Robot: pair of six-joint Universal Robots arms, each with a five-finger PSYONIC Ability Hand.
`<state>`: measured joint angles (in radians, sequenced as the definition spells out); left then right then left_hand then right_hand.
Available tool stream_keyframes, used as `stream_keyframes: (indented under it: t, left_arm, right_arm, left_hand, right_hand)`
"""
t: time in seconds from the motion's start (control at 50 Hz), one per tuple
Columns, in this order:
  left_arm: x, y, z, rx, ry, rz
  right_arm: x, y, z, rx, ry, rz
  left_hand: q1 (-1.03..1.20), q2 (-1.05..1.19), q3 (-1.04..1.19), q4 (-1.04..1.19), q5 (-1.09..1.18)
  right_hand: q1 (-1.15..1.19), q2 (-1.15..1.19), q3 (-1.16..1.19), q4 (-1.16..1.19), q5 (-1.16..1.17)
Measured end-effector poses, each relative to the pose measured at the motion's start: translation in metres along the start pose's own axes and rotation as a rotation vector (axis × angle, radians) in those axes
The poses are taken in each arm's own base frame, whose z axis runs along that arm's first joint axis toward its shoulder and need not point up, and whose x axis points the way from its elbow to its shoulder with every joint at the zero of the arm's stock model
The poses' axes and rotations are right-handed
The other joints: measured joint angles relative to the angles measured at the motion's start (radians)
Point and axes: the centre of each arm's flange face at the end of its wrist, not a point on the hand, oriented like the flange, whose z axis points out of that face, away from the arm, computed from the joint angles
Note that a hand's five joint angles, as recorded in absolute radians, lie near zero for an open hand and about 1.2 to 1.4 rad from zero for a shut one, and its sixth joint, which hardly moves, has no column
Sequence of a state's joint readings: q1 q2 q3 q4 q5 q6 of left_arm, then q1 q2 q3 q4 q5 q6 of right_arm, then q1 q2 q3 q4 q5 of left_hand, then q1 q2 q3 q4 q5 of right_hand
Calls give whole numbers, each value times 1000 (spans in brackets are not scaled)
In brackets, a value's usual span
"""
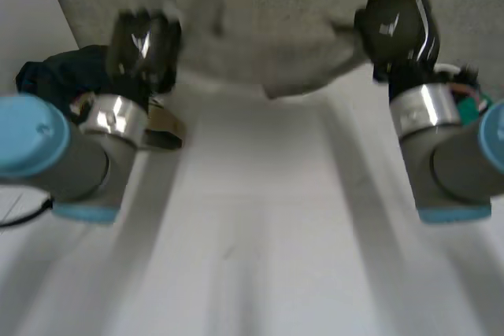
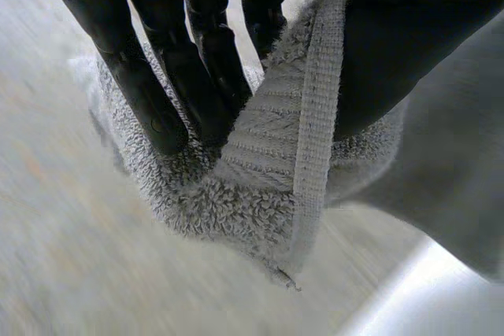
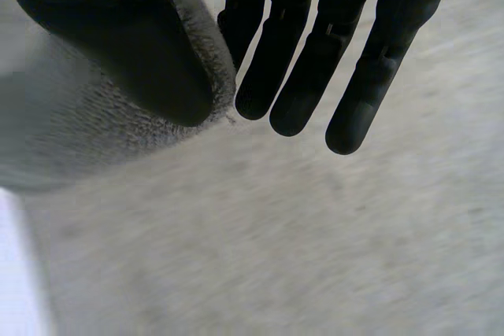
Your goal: Fold the laundry.
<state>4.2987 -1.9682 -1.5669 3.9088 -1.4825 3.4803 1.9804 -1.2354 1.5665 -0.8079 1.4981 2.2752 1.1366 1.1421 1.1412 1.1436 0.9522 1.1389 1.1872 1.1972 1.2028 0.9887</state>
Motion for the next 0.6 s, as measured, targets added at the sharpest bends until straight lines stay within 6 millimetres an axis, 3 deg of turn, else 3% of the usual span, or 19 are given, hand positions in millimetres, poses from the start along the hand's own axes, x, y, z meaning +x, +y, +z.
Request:
stream_keyframes:
  t: [0.02, 0.12, 0.24, 0.36, 0.6]
  left_arm:
    - [6, 14, -12, -54, 20, 1]
    - [28, 63, -52, -249, 96, 27]
    - [41, 95, -83, -429, 182, 92]
    - [38, 97, -93, -533, 222, 121]
    - [19, 90, -82, -534, 184, 120]
  right_arm:
    - [-11, 8, -17, -49, -58, 3]
    - [-35, 31, -56, -205, -219, 18]
    - [-54, 55, -84, -362, -365, 30]
    - [-57, 66, -93, -432, -414, 35]
    - [-56, 68, -95, -446, -412, 38]
  left_hand:
    - [-52, -70, -69, -71, -26]
    - [-262, -252, -247, -253, -235]
    - [-422, -428, -422, -434, -421]
    - [-600, -599, -594, -607, -595]
    - [-597, -602, -595, -609, -595]
  right_hand:
    - [0, 0, 0, 0, 0]
    - [0, 0, 0, 0, 0]
    - [0, 0, 0, 0, 0]
    - [0, 0, 0, 0, 0]
    - [0, 0, 0, 0, 0]
